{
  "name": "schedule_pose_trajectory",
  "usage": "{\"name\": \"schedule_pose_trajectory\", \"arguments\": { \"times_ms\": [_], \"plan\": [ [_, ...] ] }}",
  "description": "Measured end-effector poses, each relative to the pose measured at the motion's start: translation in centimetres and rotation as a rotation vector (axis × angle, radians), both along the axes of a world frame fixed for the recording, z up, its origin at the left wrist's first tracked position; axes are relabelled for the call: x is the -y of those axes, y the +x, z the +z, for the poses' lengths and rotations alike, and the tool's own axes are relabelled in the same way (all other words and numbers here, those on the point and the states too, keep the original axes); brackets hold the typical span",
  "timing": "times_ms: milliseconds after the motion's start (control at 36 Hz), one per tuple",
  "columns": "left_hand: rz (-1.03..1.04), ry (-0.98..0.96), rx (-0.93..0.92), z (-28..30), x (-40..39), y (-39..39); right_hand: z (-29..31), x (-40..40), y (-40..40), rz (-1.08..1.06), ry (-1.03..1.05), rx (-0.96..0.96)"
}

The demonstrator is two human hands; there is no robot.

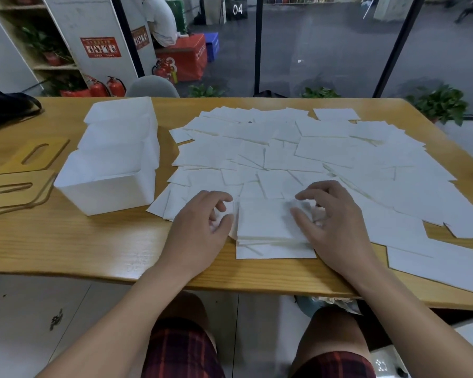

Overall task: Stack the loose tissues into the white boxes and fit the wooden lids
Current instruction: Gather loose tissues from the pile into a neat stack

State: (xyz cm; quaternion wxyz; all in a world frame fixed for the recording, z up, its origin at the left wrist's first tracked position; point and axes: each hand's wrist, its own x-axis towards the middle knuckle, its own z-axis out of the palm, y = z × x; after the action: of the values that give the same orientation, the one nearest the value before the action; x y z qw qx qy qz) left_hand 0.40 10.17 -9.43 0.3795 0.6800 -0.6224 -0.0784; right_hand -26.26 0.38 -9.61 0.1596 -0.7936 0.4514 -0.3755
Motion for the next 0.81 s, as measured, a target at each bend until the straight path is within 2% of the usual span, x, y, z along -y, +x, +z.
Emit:
{"name": "schedule_pose_trajectory", "arguments": {
  "times_ms": [139,250,417,583,806],
  "plan": [
    [-0.047,0.037,0.002,-0.1,-2.4,1.2,-0.2,-0.4,0.1,0.096,-0.038,-0.045],
    [-0.076,0.073,0.097,-0.3,-3.4,1.4,-0.5,-0.4,0.3,0.137,-0.088,-0.107],
    [-0.024,0.059,0.155,-0.8,-4.0,1.8,-0.8,-0.6,0.4,0.177,-0.161,-0.152],
    [0.028,0.008,0.259,-1.4,-4.2,1.8,-0.8,-0.7,0.4,0.187,-0.176,-0.134],
    [0.176,-0.180,0.317,0.8,-4.8,2.4,-0.4,-1.6,0.8,0.241,-0.227,-0.121]
  ]
}}
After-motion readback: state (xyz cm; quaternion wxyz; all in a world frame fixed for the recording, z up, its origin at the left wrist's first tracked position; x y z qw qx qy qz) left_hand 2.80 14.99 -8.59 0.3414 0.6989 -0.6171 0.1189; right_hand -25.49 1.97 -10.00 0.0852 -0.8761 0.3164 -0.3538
